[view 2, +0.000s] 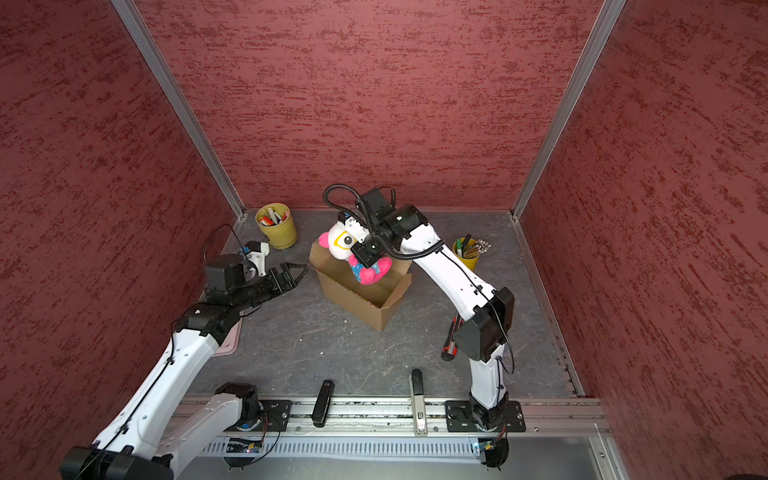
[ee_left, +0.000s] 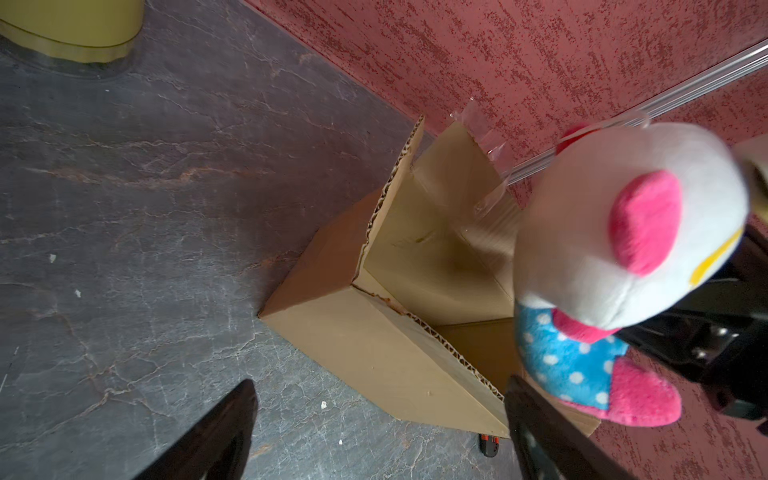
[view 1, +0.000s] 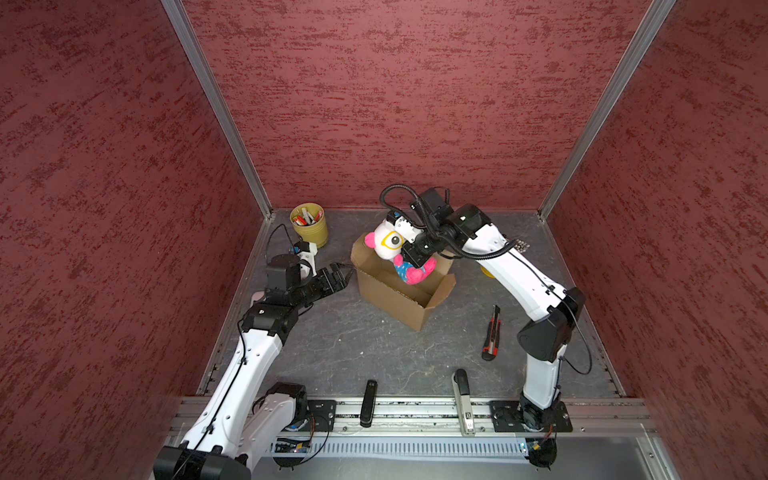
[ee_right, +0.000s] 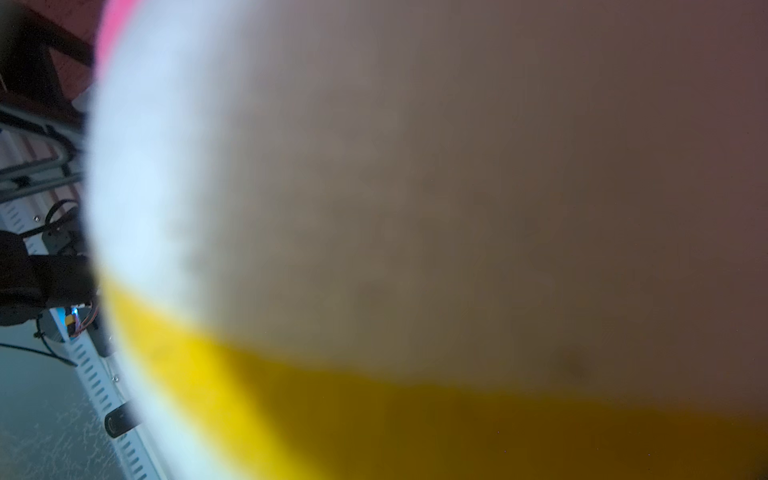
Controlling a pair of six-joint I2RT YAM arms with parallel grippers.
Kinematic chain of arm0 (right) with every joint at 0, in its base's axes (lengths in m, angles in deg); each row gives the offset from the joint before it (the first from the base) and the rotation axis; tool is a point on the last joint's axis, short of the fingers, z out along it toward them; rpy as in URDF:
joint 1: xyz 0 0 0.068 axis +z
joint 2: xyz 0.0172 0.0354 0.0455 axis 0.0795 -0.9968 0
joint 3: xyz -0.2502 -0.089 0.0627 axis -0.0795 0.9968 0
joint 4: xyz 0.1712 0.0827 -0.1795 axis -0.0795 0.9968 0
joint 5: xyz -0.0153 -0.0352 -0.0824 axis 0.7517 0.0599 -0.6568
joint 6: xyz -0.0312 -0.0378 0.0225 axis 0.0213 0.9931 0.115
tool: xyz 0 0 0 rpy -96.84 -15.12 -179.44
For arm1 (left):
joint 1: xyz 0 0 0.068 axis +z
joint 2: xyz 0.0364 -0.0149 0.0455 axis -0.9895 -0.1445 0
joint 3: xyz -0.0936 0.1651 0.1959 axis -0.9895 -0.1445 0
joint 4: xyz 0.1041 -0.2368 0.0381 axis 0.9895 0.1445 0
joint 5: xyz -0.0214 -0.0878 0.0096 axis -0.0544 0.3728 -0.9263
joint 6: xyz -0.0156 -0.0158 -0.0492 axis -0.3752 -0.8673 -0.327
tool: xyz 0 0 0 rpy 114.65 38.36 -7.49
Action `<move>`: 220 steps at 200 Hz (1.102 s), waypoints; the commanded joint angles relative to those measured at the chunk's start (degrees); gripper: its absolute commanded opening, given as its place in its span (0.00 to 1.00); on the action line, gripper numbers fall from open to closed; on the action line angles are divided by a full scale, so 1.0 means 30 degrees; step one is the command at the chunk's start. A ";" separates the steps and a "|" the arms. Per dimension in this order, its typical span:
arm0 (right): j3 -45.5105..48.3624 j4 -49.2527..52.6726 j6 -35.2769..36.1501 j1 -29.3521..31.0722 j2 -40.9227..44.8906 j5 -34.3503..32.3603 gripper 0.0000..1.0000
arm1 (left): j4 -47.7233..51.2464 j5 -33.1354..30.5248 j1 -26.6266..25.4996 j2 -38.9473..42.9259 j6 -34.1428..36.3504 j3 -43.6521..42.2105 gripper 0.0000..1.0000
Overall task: Unpack the express box
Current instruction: 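Lift the plush toy out of the box with the right gripper, then lower the plush toy onto the table beside the box with the right gripper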
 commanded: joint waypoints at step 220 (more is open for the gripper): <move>2.5384 -1.1199 -0.9039 -1.6843 1.1611 -0.2757 0.10 | 0.1476 -0.5595 0.0995 0.1570 0.2603 -0.0165 1.00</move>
